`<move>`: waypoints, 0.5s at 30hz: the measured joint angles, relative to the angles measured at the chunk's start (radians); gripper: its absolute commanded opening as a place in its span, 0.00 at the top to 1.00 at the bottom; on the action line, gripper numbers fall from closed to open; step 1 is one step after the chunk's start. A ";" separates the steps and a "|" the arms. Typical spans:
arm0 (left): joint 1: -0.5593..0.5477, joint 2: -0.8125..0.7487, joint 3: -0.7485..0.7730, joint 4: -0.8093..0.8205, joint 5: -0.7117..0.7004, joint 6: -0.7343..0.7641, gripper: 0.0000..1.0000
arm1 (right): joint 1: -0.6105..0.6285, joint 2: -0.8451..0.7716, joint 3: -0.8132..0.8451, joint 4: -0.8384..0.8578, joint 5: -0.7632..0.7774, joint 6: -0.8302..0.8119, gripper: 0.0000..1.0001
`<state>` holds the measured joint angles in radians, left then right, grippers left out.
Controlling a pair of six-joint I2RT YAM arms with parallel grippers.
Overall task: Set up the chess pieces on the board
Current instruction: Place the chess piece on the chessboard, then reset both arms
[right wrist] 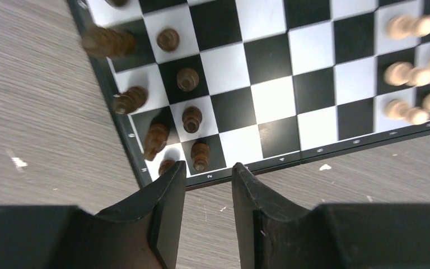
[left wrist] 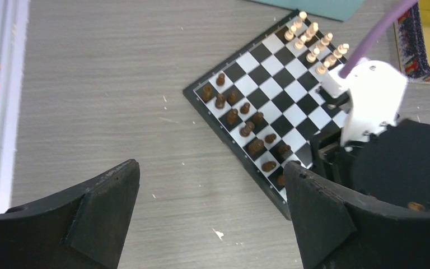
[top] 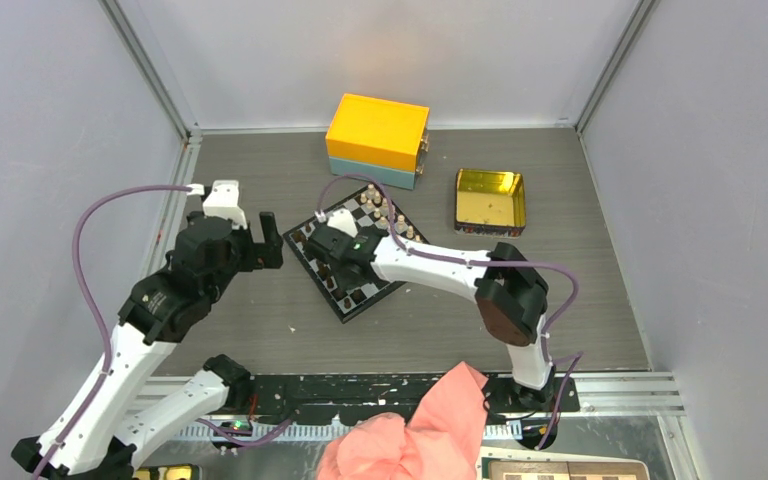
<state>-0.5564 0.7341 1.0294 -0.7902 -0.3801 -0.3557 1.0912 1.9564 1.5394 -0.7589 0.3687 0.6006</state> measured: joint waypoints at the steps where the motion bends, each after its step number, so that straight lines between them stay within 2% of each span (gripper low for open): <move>1: 0.000 0.010 0.015 0.000 -0.006 0.008 0.00 | 0.000 -0.011 0.026 -0.019 0.013 -0.011 0.57; 8: 0.002 0.150 0.185 0.071 -0.051 0.104 0.00 | -0.055 -0.110 0.251 -0.088 0.088 -0.109 0.57; 11: 0.016 0.229 0.253 0.130 -0.053 0.139 0.00 | -0.147 -0.166 0.323 -0.089 0.092 -0.139 0.57; 15: 0.081 0.391 0.334 0.216 -0.028 0.187 0.00 | -0.410 -0.224 0.349 -0.074 0.093 -0.166 0.50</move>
<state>-0.4751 1.1255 1.3636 -0.5747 -0.4080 -0.1688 0.6815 1.7321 1.8889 -0.8333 0.4622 0.4351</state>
